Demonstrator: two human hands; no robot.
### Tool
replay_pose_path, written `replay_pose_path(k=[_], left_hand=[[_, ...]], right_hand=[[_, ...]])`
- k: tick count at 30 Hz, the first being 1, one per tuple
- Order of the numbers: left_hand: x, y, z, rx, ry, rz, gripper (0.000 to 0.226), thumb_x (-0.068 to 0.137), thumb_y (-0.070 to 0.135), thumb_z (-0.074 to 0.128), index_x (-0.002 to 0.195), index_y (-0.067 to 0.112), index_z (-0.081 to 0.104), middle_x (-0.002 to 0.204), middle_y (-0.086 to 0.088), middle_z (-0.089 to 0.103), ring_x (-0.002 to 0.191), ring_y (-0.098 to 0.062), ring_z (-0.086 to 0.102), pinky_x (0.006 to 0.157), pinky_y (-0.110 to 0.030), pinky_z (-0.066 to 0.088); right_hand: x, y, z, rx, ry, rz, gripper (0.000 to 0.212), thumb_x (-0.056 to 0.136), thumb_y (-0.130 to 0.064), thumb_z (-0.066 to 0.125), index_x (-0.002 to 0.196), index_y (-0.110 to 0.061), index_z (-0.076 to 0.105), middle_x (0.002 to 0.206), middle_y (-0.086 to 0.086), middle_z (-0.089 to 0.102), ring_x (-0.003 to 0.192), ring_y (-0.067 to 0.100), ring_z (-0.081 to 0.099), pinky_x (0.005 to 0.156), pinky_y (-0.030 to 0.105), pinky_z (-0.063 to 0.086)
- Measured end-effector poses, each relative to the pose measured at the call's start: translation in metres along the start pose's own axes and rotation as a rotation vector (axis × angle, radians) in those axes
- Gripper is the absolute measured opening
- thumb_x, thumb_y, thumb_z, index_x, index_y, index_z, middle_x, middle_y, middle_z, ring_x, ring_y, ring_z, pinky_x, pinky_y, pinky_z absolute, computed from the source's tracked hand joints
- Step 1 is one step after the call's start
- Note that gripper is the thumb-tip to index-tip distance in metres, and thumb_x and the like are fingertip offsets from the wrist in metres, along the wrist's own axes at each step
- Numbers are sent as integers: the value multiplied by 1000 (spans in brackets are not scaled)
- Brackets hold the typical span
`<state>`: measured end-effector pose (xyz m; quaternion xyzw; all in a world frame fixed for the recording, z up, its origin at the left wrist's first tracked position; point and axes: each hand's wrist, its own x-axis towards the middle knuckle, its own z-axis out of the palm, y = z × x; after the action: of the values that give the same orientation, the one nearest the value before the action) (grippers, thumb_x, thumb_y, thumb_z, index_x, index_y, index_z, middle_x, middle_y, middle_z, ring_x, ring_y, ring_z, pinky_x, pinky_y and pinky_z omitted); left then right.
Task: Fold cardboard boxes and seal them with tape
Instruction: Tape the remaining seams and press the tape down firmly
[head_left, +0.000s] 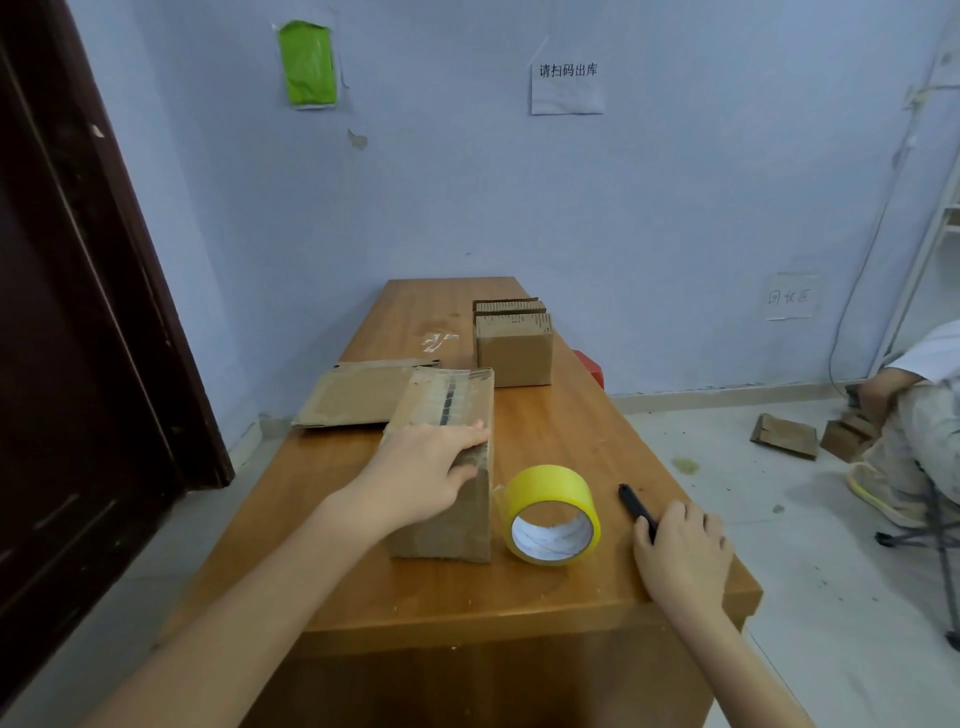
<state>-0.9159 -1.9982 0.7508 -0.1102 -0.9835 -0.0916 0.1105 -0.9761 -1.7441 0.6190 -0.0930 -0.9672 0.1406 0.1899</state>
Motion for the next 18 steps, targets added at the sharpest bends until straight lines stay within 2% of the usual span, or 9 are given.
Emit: replay_pose_path(k=[4, 9, 11, 13, 16, 18], left_hand=[[-1, -2, 0, -22, 3, -9, 50, 96, 29, 52, 144, 32, 37, 146, 18, 39, 133, -14, 40, 107, -31, 33], [0, -3, 1, -34, -4, -20, 50, 96, 29, 52, 143, 33, 38, 146, 18, 39, 132, -16, 41, 107, -37, 33], [0, -2, 1, -40, -6, -14, 49, 96, 29, 52, 143, 32, 38, 146, 18, 39, 132, -15, 41, 107, -36, 34], [0, -2, 1, -43, -3, -6, 49, 96, 28, 51, 144, 31, 38, 147, 17, 39, 132, -15, 42, 107, -35, 34], [0, -2, 0, -43, -6, -9, 49, 97, 27, 51, 144, 31, 38, 146, 16, 41, 130, -16, 44, 105, -35, 36], [0, -1, 0, -43, -10, -18, 50, 97, 27, 51, 144, 31, 37, 145, 15, 43, 130, -17, 44, 105, -36, 37]], right_hand=[[0, 1, 1, -7, 10, -1, 25, 96, -36, 39, 99, -14, 52, 111, 1, 57, 110, 24, 47, 88, 35, 36], [1, -5, -6, -35, 8, -10, 23, 96, -33, 41, 97, -12, 53, 109, 2, 59, 106, 25, 49, 84, 35, 36], [3, -16, -18, 97, 90, -66, 18, 93, -23, 50, 93, -7, 56, 103, 8, 61, 100, 29, 52, 81, 37, 36], [9, -34, -36, 303, 160, -210, 13, 91, -13, 53, 95, -2, 60, 102, 11, 61, 95, 30, 54, 78, 38, 38], [18, -71, -71, 551, -49, -427, 23, 95, -17, 47, 116, -12, 58, 117, 0, 52, 91, 14, 54, 77, 28, 41], [25, -95, -87, 504, -176, -538, 34, 96, -24, 46, 130, -21, 51, 123, -3, 46, 87, 10, 56, 78, 28, 44]])
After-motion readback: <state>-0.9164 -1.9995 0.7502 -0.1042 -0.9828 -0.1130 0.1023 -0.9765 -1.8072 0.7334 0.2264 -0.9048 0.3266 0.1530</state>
